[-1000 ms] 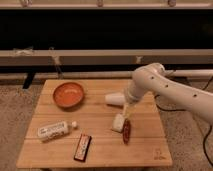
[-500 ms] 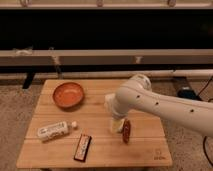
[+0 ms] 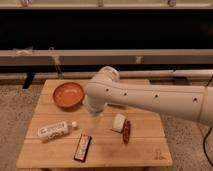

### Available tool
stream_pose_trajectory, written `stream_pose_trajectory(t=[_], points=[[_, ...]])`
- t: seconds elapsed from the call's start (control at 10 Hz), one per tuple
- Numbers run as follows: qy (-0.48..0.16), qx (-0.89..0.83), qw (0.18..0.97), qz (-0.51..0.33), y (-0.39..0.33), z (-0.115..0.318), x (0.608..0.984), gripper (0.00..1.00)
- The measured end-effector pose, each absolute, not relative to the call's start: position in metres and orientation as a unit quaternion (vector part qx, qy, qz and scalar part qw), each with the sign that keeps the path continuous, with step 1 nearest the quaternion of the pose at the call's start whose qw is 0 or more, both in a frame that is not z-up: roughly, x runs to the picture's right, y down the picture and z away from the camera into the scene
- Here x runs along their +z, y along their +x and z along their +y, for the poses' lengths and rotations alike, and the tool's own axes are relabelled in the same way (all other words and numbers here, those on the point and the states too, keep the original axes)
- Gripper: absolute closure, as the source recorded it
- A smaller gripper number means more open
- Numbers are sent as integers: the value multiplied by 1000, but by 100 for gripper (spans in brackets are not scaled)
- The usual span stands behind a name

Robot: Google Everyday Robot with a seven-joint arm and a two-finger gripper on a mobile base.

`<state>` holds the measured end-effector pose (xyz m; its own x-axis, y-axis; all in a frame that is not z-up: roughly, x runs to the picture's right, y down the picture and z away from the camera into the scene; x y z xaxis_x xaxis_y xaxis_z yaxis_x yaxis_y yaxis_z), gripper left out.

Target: Move the arm in a circular motion

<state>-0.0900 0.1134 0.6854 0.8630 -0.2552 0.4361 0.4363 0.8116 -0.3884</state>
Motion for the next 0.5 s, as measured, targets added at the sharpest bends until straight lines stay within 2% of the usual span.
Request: stream_pose_trajectory(t=[0.5], points=[[-251, -197, 929, -188, -113, 103, 697, 20]])
